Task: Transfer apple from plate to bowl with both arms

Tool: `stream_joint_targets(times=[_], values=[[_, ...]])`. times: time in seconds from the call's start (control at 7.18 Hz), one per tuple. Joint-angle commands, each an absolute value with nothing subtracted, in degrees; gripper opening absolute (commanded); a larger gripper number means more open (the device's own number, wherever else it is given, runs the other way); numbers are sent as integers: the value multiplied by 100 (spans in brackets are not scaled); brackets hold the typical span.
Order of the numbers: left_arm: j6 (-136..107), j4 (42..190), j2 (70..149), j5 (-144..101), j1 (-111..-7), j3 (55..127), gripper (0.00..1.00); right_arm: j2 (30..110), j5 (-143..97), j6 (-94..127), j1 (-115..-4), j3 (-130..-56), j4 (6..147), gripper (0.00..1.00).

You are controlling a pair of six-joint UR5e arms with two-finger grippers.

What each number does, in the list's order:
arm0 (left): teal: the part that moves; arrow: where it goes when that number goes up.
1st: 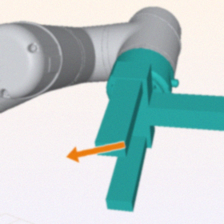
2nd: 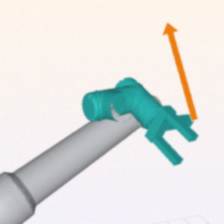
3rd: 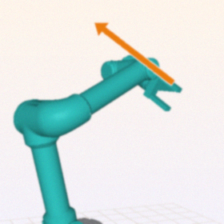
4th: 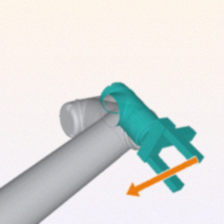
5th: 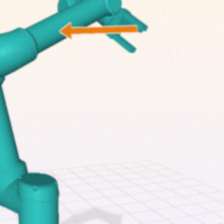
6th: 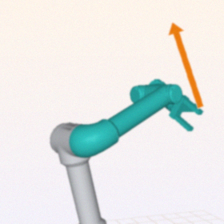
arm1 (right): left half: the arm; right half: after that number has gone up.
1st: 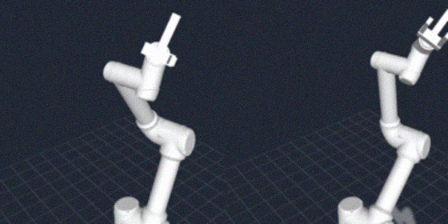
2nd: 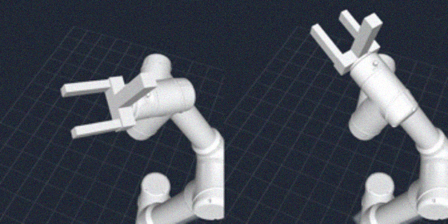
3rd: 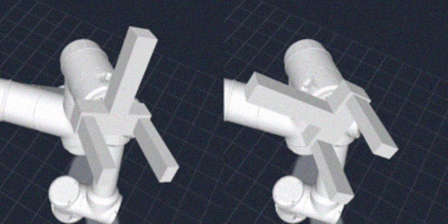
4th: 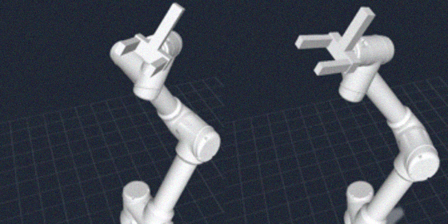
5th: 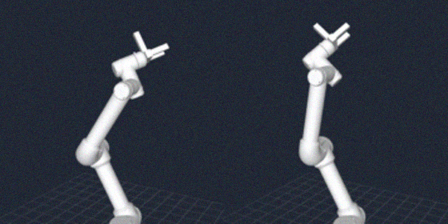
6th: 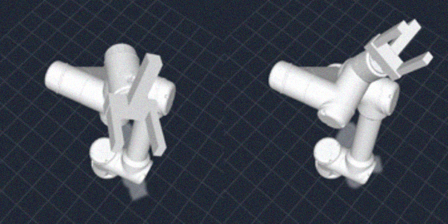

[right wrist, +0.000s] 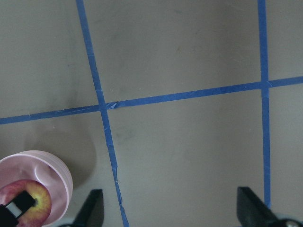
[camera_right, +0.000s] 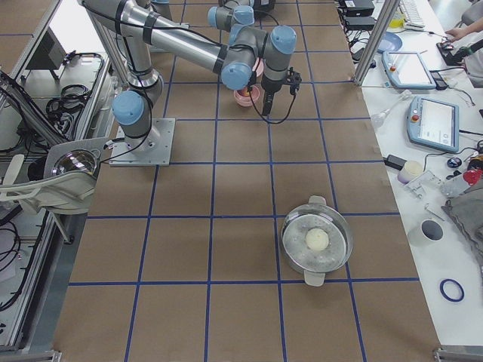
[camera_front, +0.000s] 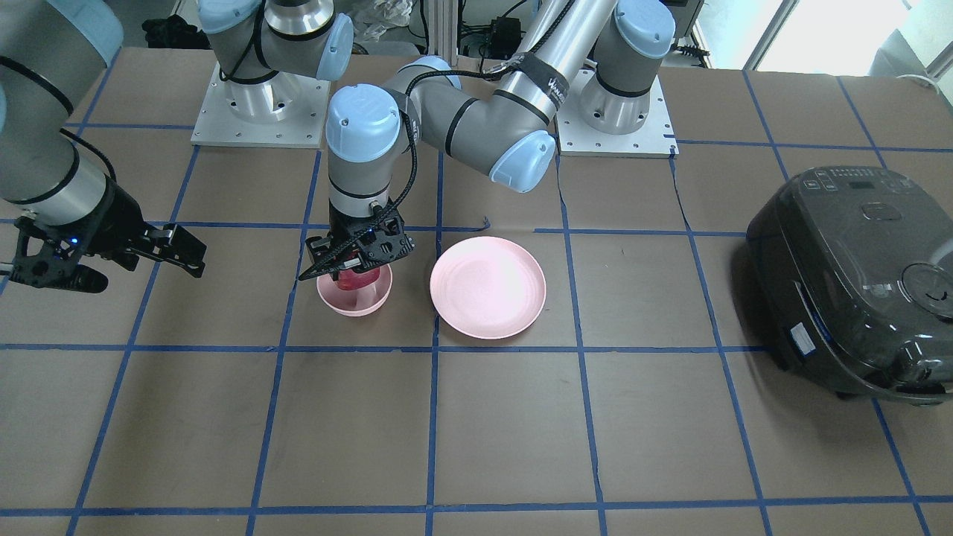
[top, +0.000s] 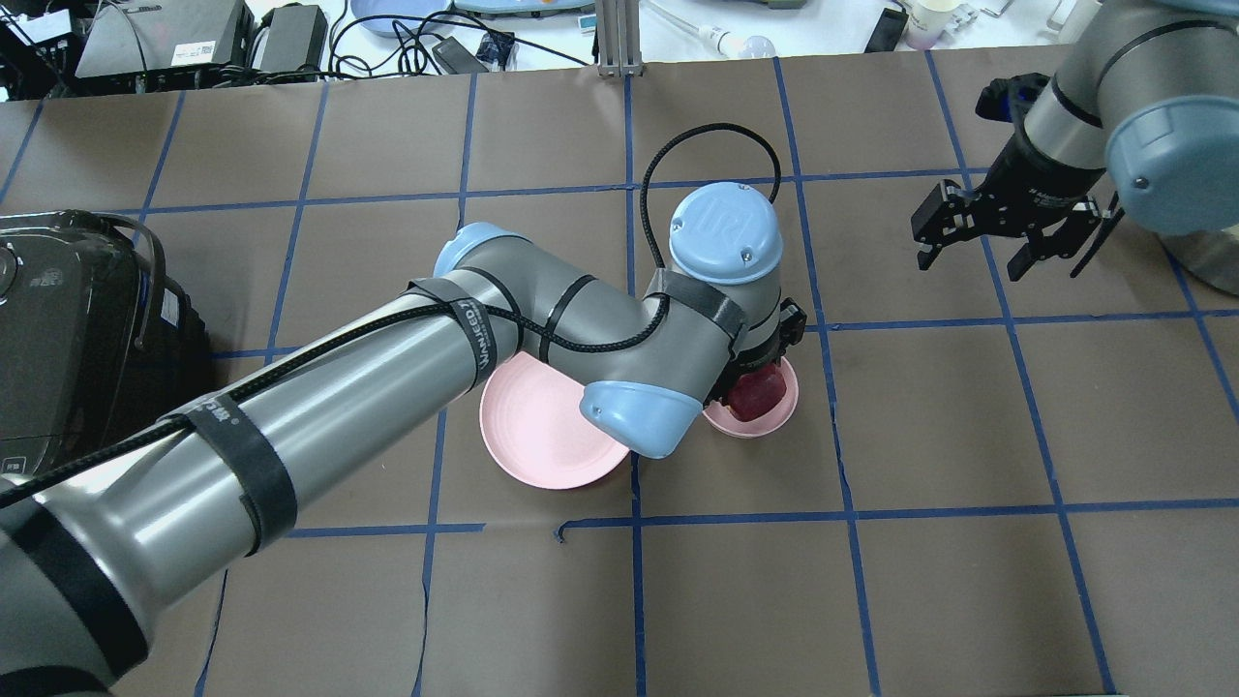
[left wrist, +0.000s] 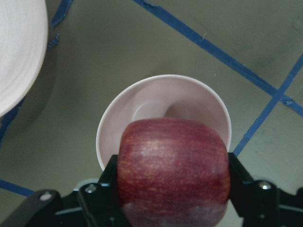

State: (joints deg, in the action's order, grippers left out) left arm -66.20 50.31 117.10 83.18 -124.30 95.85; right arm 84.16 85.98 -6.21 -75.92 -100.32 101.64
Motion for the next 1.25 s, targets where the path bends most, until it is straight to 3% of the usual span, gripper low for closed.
stream_joint_targets(times=[0.0,0.14,0.28,0.7,1.11], values=[[-6566,5045,11795,8323,-12445,9589,0,8509,8499,-572,-7576,-10046,10203,100],[-6557,5054,11821,8323,-12445,9589,22,8482,8525,-554,-7567,-9994,10422,100],[-6322,5089,11813,8358,-12445,9580,99,8516,8595,-545,-7576,-10002,10380,100],[-5784,5491,11261,8358,-12227,9501,100,8919,8570,-536,-7917,-10011,10354,100],[-4469,7405,10426,8332,-11630,8940,100,9281,8806,-501,-8350,-9993,10100,100]])
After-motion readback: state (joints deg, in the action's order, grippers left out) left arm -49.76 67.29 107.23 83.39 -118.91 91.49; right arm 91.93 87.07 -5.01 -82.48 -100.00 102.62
